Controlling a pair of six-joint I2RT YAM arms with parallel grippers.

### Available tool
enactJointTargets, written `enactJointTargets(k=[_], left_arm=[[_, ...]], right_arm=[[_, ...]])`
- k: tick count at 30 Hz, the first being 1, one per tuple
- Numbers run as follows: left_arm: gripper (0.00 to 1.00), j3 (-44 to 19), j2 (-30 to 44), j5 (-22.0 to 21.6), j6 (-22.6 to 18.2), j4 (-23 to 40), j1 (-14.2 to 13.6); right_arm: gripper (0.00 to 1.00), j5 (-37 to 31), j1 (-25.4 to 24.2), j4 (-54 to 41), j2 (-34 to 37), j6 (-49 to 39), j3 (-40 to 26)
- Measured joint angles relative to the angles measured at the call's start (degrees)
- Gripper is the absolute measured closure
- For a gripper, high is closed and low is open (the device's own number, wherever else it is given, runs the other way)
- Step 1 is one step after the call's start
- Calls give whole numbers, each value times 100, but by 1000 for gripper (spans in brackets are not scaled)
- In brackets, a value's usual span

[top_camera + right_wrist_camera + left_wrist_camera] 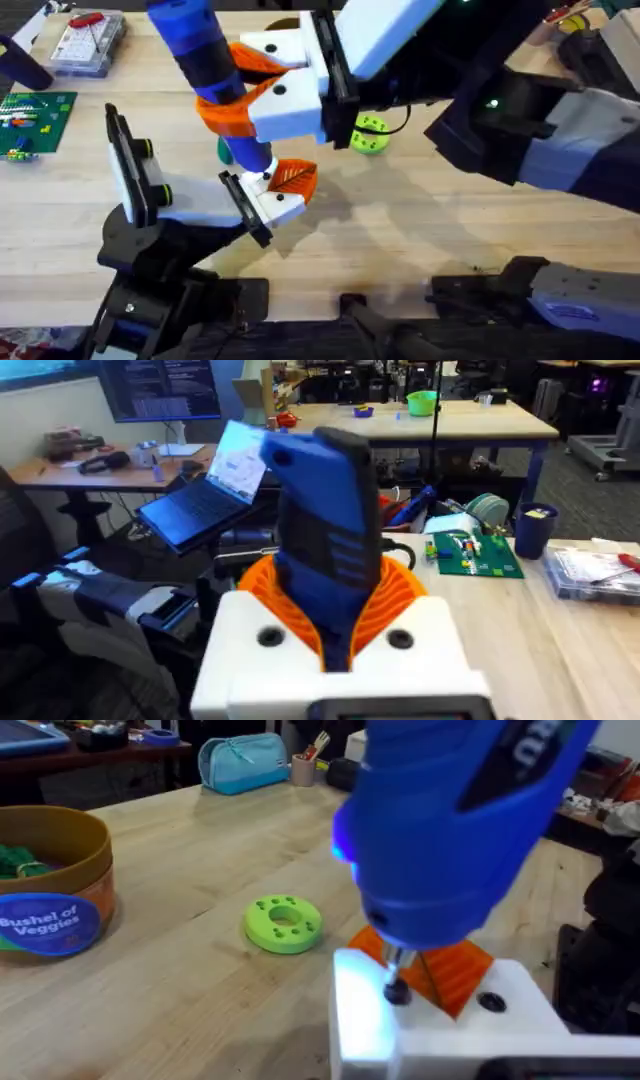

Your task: Pick up the gripper from the table and insert it into the empty holder that is missing its gripper. Then pick up a screw, insert it into the mounting hole, and use the screwdriver to tighten it. Finally, clean up the table by picking up the vegetable and placing it into the bucket.

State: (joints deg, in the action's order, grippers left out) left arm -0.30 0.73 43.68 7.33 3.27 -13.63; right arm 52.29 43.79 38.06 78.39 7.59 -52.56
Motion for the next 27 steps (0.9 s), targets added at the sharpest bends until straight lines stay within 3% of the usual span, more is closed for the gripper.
enactJointTargets(k=[27], left_arm=[[984,0,2,9,4,11,0]], right_arm=[[917,-59,0,-393,-6,-17,0]])
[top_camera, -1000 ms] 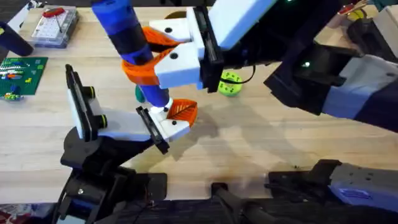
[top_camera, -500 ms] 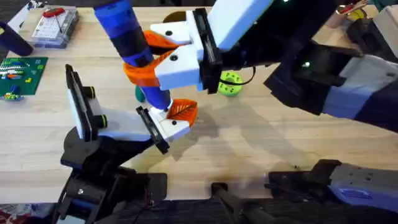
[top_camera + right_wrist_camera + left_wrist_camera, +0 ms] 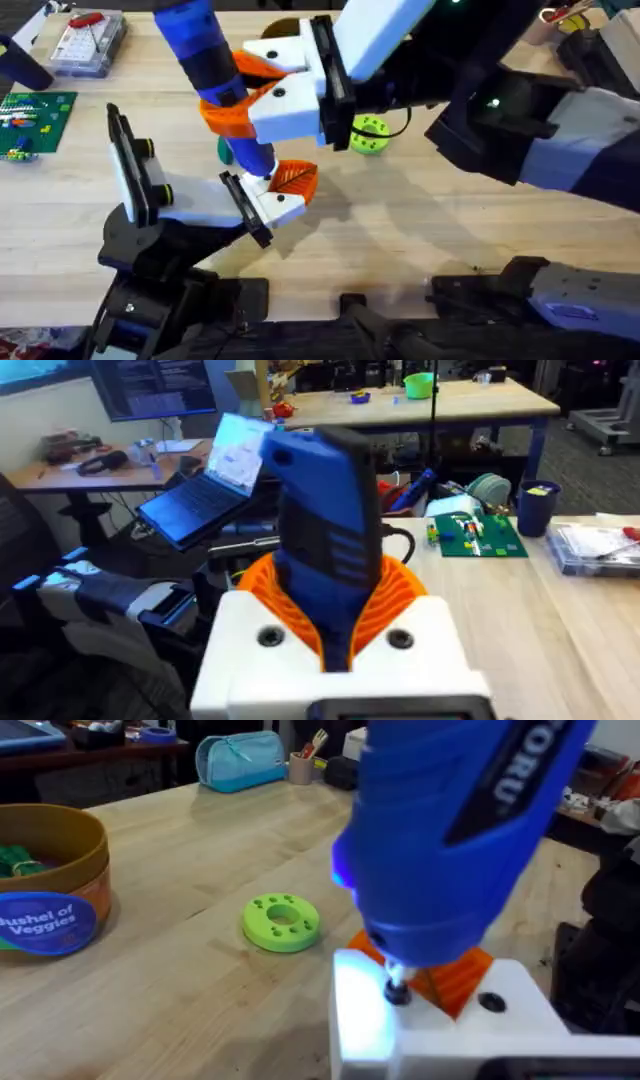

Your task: Pick up the gripper from the table and insert it into the empty holder that is missing its gripper. Then pick up a screw, insert it into the mounting hole, and use the screwdriver to tighten it. Finally, clean up the table by picking up the vegetable and placing it into the bucket.

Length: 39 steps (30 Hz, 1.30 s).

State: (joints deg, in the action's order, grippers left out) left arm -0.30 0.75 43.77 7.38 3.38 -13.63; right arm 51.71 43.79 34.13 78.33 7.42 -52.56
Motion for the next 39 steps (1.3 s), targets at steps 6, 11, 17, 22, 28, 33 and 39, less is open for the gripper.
enactJointTargets(k=[6,11,17,22,28,33,39], left_arm=[[984,0,0,4,0,0,0],[984,0,0,11,0,0,0],[984,0,0,11,0,2,0],[984,0,0,11,0,2,0],[984,0,0,11,0,2,0],[984,0,0,11,0,2,0],[984,0,0,11,0,2,0]], right_arm=[[916,-26,0,-50,-28,0,0],[915,-29,0,-53,-28,26,0],[917,-33,-11,-94,-31,26,-2],[916,-46,-41,-136,-37,28,-9],[915,-44,-103,-142,-37,54,-9],[917,-46,-116,-121,-37,100,-9],[917,-44,-118,-110,-37,115,-9]])
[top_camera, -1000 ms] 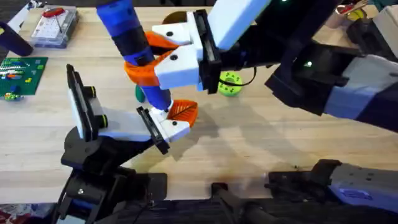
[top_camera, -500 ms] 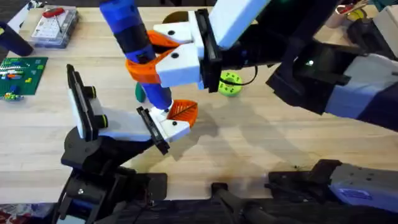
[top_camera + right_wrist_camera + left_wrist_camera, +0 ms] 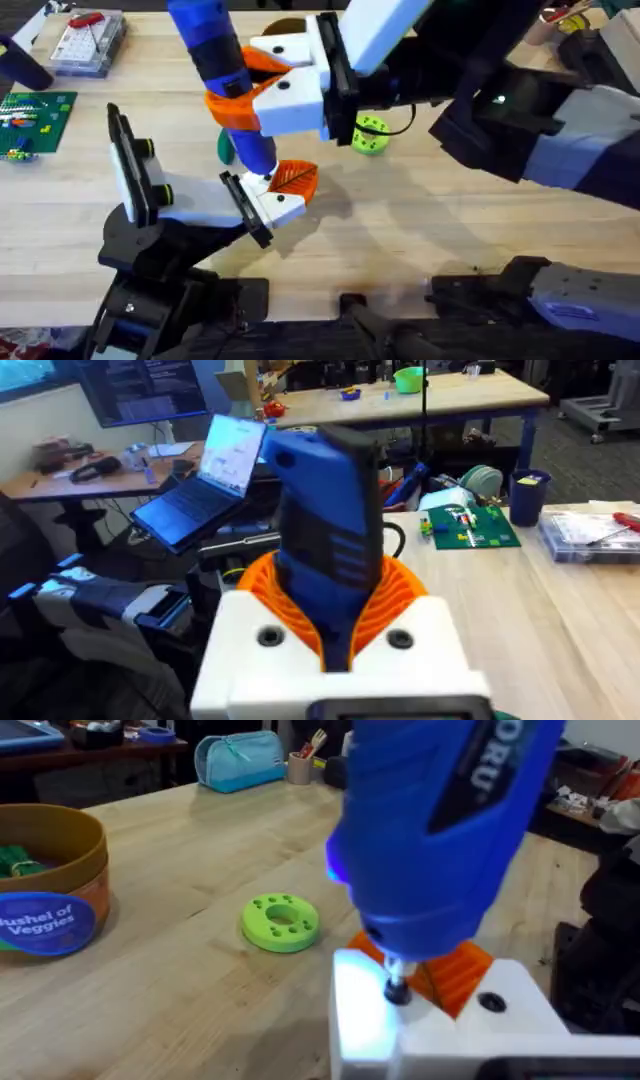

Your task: Pick up the gripper from the table and insert it into the empty holder that is missing its gripper. Then pick up a screw, insert it into the mounting hole, and use the screwdriver to tighten it. Finally, clean up the table by picking up the vegetable and placing it into the bucket.

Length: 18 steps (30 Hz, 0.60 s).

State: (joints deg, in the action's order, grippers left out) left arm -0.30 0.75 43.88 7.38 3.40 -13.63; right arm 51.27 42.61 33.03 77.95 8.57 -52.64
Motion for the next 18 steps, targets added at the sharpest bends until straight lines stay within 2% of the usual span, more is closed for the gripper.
enactJointTargets(k=[18], left_arm=[[984,0,-2,2,-3,-7,0]], right_arm=[[916,-19,6,-67,-143,-59,66]])
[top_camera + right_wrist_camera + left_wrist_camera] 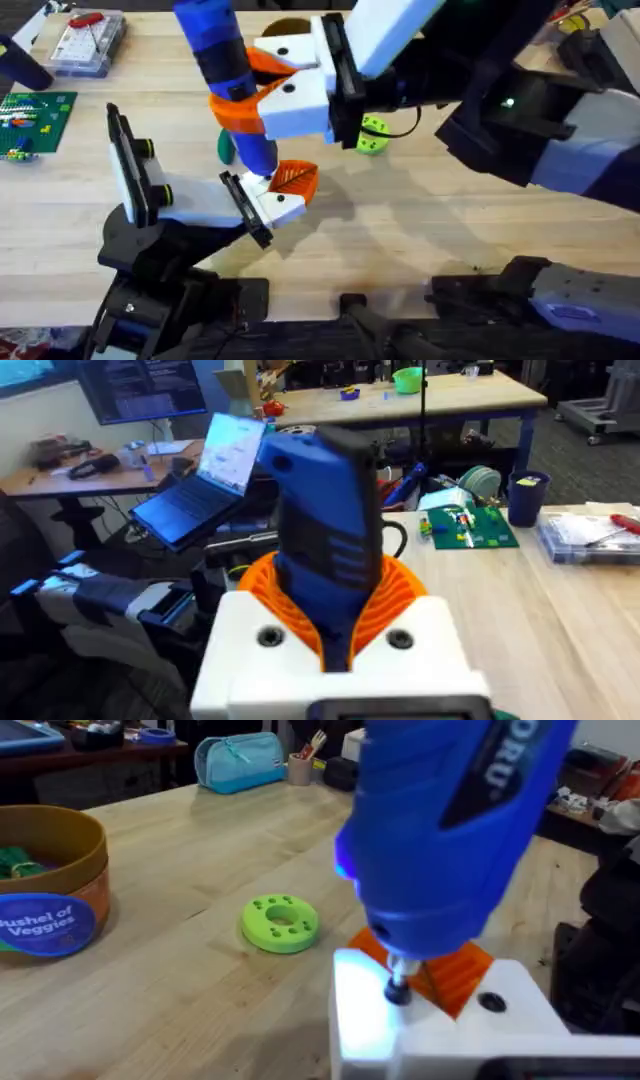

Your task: Pick up the gripper from the table and insert it into the empty holder that is missing its gripper. Then pick up a screw, insert it into the mounting hole, and use the screwdriver to tighten it. Finally, clean up the table by picking up the vegetable and placing it into the bucket.

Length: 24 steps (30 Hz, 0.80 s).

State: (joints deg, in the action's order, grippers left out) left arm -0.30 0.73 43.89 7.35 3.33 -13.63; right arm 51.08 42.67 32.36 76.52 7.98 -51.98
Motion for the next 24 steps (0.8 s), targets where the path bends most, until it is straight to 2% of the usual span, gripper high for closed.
enactJointTargets(k=[6,24], left_arm=[[984,0,2,-3,2,2,0],[984,0,2,-23,0,-3,0]], right_arm=[[916,-187,143,72,25,-56,19],[915,-215,133,358,73,16,73]])
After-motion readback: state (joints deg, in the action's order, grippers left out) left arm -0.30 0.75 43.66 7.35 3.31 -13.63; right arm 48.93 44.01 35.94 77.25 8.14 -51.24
